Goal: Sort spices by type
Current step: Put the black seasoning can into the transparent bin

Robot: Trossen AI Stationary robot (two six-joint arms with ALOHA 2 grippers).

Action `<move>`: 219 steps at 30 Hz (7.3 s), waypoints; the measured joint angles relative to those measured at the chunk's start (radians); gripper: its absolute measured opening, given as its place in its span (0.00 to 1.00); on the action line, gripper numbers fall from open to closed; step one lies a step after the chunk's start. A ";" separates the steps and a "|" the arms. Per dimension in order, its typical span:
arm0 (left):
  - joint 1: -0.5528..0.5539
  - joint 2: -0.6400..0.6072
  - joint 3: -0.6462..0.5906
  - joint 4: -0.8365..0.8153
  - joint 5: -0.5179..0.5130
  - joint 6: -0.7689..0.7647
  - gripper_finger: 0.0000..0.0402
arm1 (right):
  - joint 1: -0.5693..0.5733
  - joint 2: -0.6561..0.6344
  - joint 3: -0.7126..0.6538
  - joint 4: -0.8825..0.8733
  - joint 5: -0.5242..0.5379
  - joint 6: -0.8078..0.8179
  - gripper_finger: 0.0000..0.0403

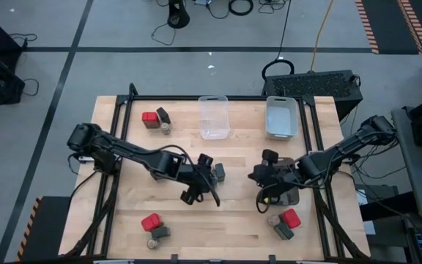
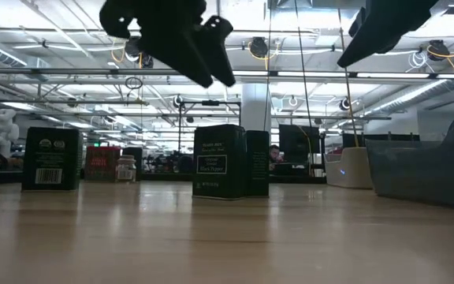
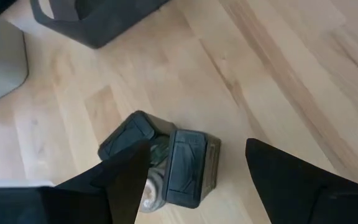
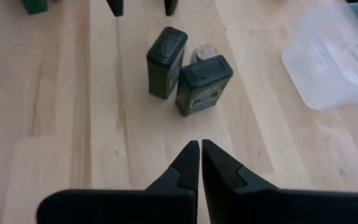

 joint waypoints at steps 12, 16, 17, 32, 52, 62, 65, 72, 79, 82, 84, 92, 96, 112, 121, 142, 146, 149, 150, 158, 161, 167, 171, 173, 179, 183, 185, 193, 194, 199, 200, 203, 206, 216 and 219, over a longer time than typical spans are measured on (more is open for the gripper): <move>0.120 0.034 0.000 -0.001 0.155 -0.031 0.68 | 0.000 0.000 0.000 0.040 -0.001 -0.024 0.00; 0.118 0.033 -0.004 0.018 0.175 -0.032 0.68 | 0.000 0.000 0.000 0.040 -0.001 -0.031 0.00; 0.117 0.033 -0.011 0.032 0.176 -0.032 0.68 | 0.000 0.000 0.000 0.040 -0.001 -0.034 0.00; 0.116 0.117 -0.053 0.057 0.175 -0.060 0.68 | 0.000 0.000 0.000 0.057 -0.001 -0.051 0.00; 0.116 0.125 -0.053 0.060 0.175 -0.061 0.49 | -0.001 0.000 0.000 0.071 -0.001 -0.062 0.00; 0.118 0.124 -0.035 0.001 0.174 -0.063 0.33 | -0.001 0.000 0.000 0.073 -0.001 -0.062 0.00; 0.118 0.124 0.001 -0.082 0.171 -0.063 0.33 | 0.000 0.000 0.000 0.077 -0.001 -0.062 0.00; 0.143 0.038 0.058 -0.215 0.102 -0.055 0.34 | 0.000 0.000 0.000 0.077 -0.002 -0.062 0.00; 0.250 -0.124 0.060 -0.241 0.116 -0.040 0.34 | 0.000 0.000 0.000 0.076 -0.003 -0.068 0.00; 0.302 -0.181 0.060 -0.257 0.119 -0.029 0.34 | 0.000 0.000 0.000 0.076 -0.003 -0.069 0.00; 0.340 -0.211 0.060 -0.255 0.120 -0.008 0.34 | 0.000 0.001 0.000 0.074 -0.003 -0.073 0.00; 0.529 -0.199 0.060 -0.145 0.123 0.121 0.34 | 0.000 0.001 0.000 0.083 -0.002 -0.085 0.00; 0.629 -0.157 0.059 -0.065 0.176 0.201 0.34 | 0.000 0.001 0.000 0.093 -0.001 -0.085 0.00; 0.882 0.244 0.536 -0.232 0.389 0.229 0.34 | -0.017 0.001 0.000 0.078 0.021 -0.112 0.00; 0.905 0.367 0.623 -0.335 0.440 0.264 0.34 | -0.016 0.001 0.000 0.063 0.021 -0.142 0.00; 0.966 0.428 0.622 -0.349 0.424 0.227 0.36 | -0.056 0.001 0.000 0.065 0.021 -0.182 0.00; 0.964 0.428 0.622 -0.351 0.424 0.227 0.37 | -0.064 0.001 0.000 0.066 0.021 -0.182 0.00; 0.968 0.428 0.613 -0.348 0.425 0.227 0.37 | -0.067 0.001 0.000 0.070 0.021 -0.182 0.00; 0.970 0.428 0.607 -0.348 0.425 0.226 0.37 | -0.067 0.001 0.000 0.070 0.021 -0.182 0.00; 0.973 0.428 0.551 -0.318 0.409 0.226 0.37 | -0.068 0.001 0.000 0.070 0.020 -0.190 0.00; 0.973 0.428 0.551 -0.295 0.409 0.225 0.37 | -0.073 0.001 0.000 0.070 0.020 -0.190 0.00; 0.972 0.428 0.551 -0.289 0.408 0.221 0.37 | -0.081 0.001 0.000 0.070 0.020 -0.185 0.00; 0.972 0.428 0.551 -0.289 0.373 0.180 0.37 | -0.081 0.001 0.000 0.070 0.020 -0.185 0.00; 0.972 0.428 0.551 -0.292 0.361 0.175 0.37 | -0.081 0.001 0.000 0.070 0.020 -0.184 0.00; 0.972 0.428 0.551 -0.293 0.361 0.174 0.37 | -0.081 0.001 0.000 0.070 0.020 -0.182 0.00; 0.969 0.428 0.551 -0.303 0.359 0.173 0.43 | -0.081 0.001 0.000 0.070 0.020 -0.182 0.00; 0.965 0.428 0.551 -0.301 0.353 0.174 0.47 | -0.081 0.001 0.000 0.069 0.020 -0.182 0.00; 0.956 0.428 0.551 -0.298 0.347 0.180 0.60 | -0.081 0.001 0.000 0.069 0.020 -0.182 0.00; 0.956 0.428 0.551 -0.298 0.347 0.180 0.61 | -0.081 0.001 0.000 0.069 0.020 -0.182 0.00; 0.956 0.428 0.570 -0.324 0.346 0.191 0.61 | -0.081 0.001 0.000 0.069 0.020 -0.182 0.00; 0.955 0.428 0.582 -0.339 0.346 0.198 0.61 | -0.081 0.001 0.000 0.069 0.020 -0.182 0.00; 0.950 0.423 0.621 -0.398 0.346 0.199 0.61 | -0.081 0.001 0.000 0.069 0.020 -0.182 0.00; 0.939 0.401 0.655 -0.460 0.349 0.200 0.61 | -0.081 0.001 0.000 0.069 0.020 -0.182 0.00; 0.835 0.233 0.652 -0.732 0.436 0.145 0.61 | -0.081 0.001 0.000 0.071 0.020 -0.203 0.00; 0.797 0.165 0.599 -0.755 0.456 0.080 0.61 | -0.081 0.001 0.000 0.067 0.020 -0.208 0.00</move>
